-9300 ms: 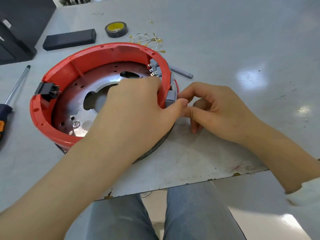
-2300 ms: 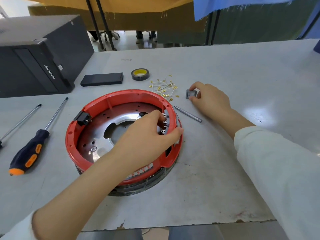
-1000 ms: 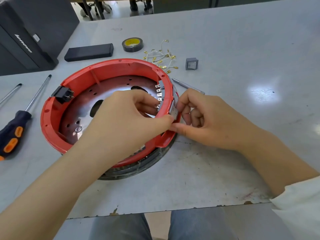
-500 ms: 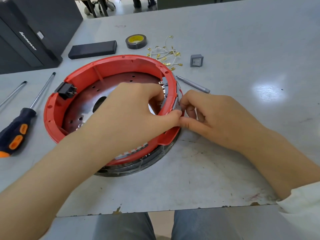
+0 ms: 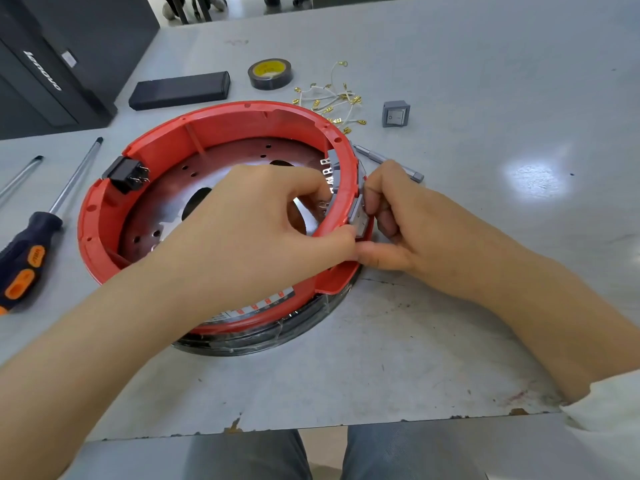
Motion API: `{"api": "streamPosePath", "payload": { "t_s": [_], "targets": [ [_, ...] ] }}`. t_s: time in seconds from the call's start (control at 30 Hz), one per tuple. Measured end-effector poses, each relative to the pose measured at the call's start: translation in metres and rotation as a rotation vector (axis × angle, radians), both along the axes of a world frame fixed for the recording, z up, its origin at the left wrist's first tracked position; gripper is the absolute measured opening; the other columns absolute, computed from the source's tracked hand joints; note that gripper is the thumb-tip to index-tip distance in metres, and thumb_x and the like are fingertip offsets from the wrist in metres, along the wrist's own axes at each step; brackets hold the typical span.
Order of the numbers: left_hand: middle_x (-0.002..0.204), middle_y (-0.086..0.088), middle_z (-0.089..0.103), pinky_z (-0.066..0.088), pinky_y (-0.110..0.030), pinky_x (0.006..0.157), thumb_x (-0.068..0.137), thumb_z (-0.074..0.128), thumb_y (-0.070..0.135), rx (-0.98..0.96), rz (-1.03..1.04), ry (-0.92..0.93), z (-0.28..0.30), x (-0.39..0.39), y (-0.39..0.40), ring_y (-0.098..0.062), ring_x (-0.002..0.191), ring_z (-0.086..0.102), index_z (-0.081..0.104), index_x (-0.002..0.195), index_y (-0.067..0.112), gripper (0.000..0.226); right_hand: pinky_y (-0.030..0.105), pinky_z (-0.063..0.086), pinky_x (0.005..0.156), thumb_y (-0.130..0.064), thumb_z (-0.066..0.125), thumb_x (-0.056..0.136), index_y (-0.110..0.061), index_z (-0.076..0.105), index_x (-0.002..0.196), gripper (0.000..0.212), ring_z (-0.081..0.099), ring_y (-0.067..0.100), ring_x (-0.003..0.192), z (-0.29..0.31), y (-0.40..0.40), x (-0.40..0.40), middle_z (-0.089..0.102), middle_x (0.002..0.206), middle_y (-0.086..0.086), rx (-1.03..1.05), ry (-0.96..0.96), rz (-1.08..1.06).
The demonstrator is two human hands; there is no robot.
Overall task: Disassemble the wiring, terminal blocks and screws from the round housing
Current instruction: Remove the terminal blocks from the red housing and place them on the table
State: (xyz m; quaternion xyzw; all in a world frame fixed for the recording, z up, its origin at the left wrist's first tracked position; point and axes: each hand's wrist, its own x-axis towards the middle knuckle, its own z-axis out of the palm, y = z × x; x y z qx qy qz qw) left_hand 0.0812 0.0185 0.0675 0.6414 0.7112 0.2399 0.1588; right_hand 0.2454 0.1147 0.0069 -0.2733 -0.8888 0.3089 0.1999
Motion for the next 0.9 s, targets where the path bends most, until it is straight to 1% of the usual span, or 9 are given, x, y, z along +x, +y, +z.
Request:
{"api": "streamPosePath", "payload": {
  "t_s": [0.13,0.27,0.4,0.53,0.6,0.67,0.8,0.87,0.9],
  "targets": [
    [0.065,0.0,0.062,0.051,-0.046,0.068,0.065,0.057,0.053,-0.016,-0.016,0.015,0.0,-0.002,0.004,-0.016,0.068,0.06,0.061,0.074,0.021,0.034,0.023,0.036,0.053,-0.073,0.044,0.067,-0.036,0.031,0.091,0.047,0.034,0.008,0.055,0.001,0.0,0.0,0.044,0.066,0.001,-0.026,-0.004,0.009],
    [0.071,0.005,0.063,0.047,-0.035,0.067,0.066,0.059,0.05,-0.051,-0.064,-0.048,0.0,-0.004,0.006,-0.012,0.07,0.058,0.06,0.072,0.019,0.032,0.026,0.036,0.053,-0.073,0.043,0.071,-0.031,0.032,0.088,0.047,0.035,0.014,0.057,0.001,-0.001,0.0,0.045,0.066,0.003,-0.014,0.01,0.017],
    [0.071,0.001,0.063,0.044,-0.025,0.058,0.066,0.067,0.051,-0.07,-0.089,-0.092,0.001,-0.003,0.008,-0.001,0.049,0.048,0.059,0.071,0.015,0.038,0.027,0.036,0.055,-0.082,0.041,0.074,-0.028,0.032,0.087,0.056,0.035,0.012,0.058,0.003,-0.001,0.0,0.044,0.067,0.001,-0.008,0.001,0.027],
    [0.071,-0.004,0.063,0.041,-0.03,0.058,0.061,0.063,0.049,-0.083,-0.077,-0.106,0.002,-0.002,0.009,-0.005,0.047,0.043,0.057,0.072,0.011,0.04,0.024,0.037,0.056,-0.077,0.034,0.071,-0.024,0.032,0.088,0.056,0.036,0.009,0.057,0.004,-0.001,0.0,0.041,0.064,-0.004,0.009,-0.015,0.026],
    [0.072,-0.005,0.062,0.042,-0.033,0.061,0.059,0.063,0.05,-0.079,-0.076,-0.117,0.002,-0.002,0.009,-0.016,0.054,0.051,0.058,0.073,0.01,0.043,0.022,0.037,0.056,-0.077,0.03,0.073,-0.029,0.029,0.086,0.05,0.038,0.007,0.057,0.004,-0.003,0.0,0.039,0.063,-0.009,0.034,-0.019,0.032],
    [0.073,-0.004,0.063,0.044,-0.035,0.065,0.061,0.064,0.046,-0.071,-0.066,-0.128,0.002,-0.002,0.009,-0.019,0.063,0.057,0.059,0.073,0.01,0.038,0.022,0.037,0.055,-0.077,0.025,0.075,-0.033,0.027,0.09,0.046,0.04,0.006,0.057,0.004,-0.005,0.0,0.037,0.062,-0.012,0.07,-0.024,0.043],
    [0.07,-0.004,0.065,0.047,-0.04,0.069,0.063,0.061,0.042,-0.04,-0.025,-0.155,-0.001,0.001,0.008,-0.02,0.064,0.058,0.06,0.071,0.012,0.032,0.022,0.03,0.046,-0.072,0.022,0.079,-0.024,0.031,0.098,0.052,0.041,0.009,0.048,0.006,-0.008,0.0,0.037,0.06,-0.012,0.163,-0.048,0.03],
    [0.072,-0.004,0.065,0.05,-0.044,0.068,0.061,0.057,0.047,-0.079,0.008,-0.136,-0.001,0.003,0.008,-0.02,0.065,0.058,0.059,0.075,0.014,0.036,0.028,0.035,0.046,-0.074,0.019,0.08,-0.024,0.03,0.098,0.054,0.045,0.01,0.049,0.009,-0.009,0.0,0.042,0.061,-0.009,0.225,-0.077,0.018],
    [0.072,-0.002,0.065,0.05,-0.042,0.064,0.061,0.055,0.05,-0.098,0.021,-0.118,-0.002,0.003,0.008,-0.017,0.062,0.056,0.057,0.076,0.017,0.037,0.032,0.038,0.046,-0.075,0.017,0.083,-0.023,0.032,0.098,0.055,0.047,0.015,0.048,0.01,-0.01,0.001,0.046,0.061,-0.006,0.272,-0.099,0.01]
  ]
}}
